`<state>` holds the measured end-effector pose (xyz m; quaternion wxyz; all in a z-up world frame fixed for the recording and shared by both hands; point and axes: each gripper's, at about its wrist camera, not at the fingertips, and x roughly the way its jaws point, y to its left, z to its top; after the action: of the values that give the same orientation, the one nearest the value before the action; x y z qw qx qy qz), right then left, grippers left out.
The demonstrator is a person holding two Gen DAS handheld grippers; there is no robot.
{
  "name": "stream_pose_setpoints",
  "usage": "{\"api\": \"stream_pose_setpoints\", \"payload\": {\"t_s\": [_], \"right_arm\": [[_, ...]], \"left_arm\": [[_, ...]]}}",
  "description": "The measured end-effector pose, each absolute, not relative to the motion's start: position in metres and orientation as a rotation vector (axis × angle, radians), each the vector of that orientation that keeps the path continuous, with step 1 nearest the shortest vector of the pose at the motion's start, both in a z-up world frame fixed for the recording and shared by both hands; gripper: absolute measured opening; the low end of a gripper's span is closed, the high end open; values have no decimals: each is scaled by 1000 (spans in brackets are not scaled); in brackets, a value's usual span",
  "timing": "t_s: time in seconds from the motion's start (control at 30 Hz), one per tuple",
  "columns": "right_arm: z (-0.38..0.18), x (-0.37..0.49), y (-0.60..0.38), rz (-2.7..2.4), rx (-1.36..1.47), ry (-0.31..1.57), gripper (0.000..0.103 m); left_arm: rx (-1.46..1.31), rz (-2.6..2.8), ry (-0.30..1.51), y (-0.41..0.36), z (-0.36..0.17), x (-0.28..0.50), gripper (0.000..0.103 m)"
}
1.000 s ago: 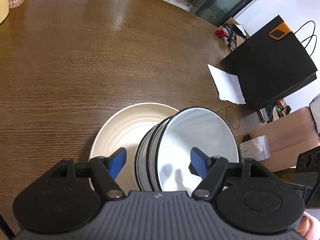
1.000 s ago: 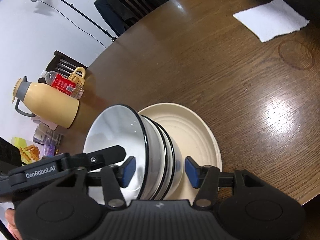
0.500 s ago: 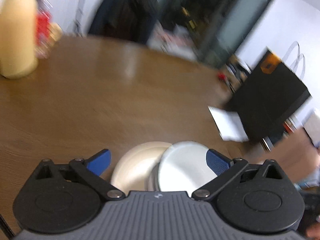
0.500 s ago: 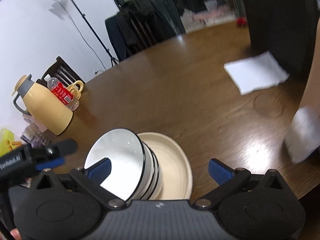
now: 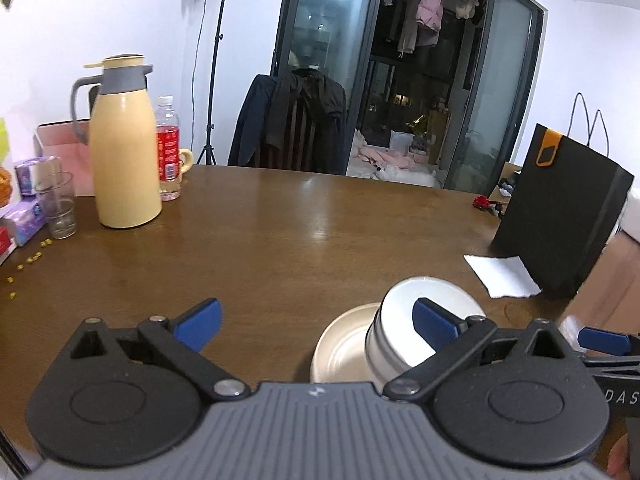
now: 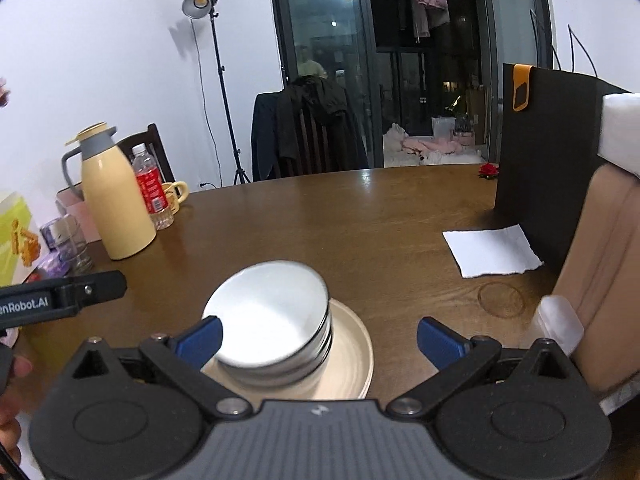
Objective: Organize plates and bowls
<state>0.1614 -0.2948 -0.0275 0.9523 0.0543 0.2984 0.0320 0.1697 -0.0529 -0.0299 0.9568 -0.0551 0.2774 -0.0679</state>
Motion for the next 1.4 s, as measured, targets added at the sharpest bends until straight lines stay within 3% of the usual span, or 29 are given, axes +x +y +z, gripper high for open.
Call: {"api": "stream_pose_setpoints", "payload": {"t_s": [0.63,1.4], "right_arm": [[-27,19,-235,68,78,591,103],[-23,-13,-220,86,74,562,103]], "left_arm": [[-103,-108,550,-2,-26,33,103],[-88,-99,530,11,-26,-5,103]]}}
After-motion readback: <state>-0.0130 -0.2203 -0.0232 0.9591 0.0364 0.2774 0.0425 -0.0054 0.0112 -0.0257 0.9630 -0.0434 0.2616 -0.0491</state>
